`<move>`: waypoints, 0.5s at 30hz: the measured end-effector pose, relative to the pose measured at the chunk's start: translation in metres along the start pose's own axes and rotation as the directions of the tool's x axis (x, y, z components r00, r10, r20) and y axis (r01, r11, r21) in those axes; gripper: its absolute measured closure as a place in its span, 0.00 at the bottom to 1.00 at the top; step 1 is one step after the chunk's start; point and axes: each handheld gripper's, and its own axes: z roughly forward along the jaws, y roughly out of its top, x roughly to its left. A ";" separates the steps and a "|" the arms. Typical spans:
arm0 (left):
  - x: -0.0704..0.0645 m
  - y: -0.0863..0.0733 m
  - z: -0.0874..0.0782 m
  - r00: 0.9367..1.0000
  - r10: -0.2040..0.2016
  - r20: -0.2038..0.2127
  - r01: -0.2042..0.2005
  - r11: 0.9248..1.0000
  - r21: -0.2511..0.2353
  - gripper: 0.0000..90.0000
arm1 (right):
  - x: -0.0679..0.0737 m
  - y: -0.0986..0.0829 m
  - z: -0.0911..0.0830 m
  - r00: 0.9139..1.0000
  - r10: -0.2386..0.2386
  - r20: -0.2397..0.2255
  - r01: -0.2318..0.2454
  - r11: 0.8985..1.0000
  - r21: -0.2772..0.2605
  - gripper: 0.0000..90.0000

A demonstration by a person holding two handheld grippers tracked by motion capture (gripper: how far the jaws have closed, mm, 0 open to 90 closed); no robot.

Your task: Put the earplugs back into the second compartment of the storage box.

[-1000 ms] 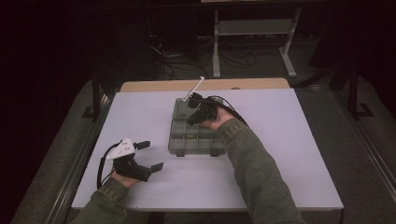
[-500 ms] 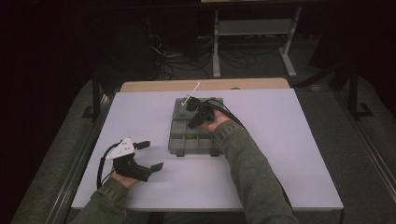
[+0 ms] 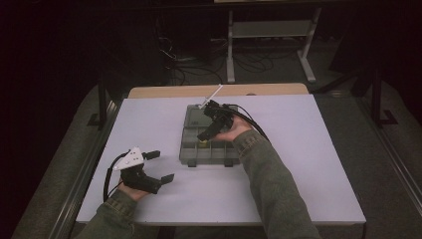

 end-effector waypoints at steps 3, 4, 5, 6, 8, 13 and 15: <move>0.000 0.000 0.000 1.000 -0.001 0.001 0.001 1.000 0.002 0.00 | 0.001 -0.006 -0.006 1.000 0.005 0.003 -0.005 1.000 -0.011 0.00; 0.000 0.000 0.000 1.000 -0.001 0.000 0.001 1.000 0.002 0.00 | 0.002 -0.009 -0.008 1.000 0.001 0.005 -0.001 1.000 -0.011 0.00; 0.000 0.000 0.000 1.000 -0.001 0.000 0.001 1.000 0.002 0.00 | 0.002 -0.009 -0.008 1.000 0.001 0.005 -0.001 1.000 -0.011 0.00; 0.000 0.000 0.000 1.000 0.000 -0.002 0.000 1.000 0.002 0.00 | 0.003 -0.015 -0.014 1.000 0.001 -0.001 -0.001 1.000 -0.028 0.00; 0.000 0.000 0.000 1.000 0.003 -0.002 -0.003 1.000 0.005 0.00 | 0.003 -0.019 -0.019 1.000 0.011 -0.006 -0.011 0.999 -0.047 0.00; 0.000 0.000 0.001 1.000 -0.003 -0.005 0.003 1.000 0.004 0.00 | 0.004 -0.033 -0.032 0.999 0.024 -0.030 -0.027 0.993 -0.115 0.00; 0.000 0.000 0.001 1.000 -0.003 -0.006 0.003 1.000 0.007 0.00 | 0.005 -0.036 -0.035 0.999 0.025 -0.027 -0.028 0.992 -0.122 0.00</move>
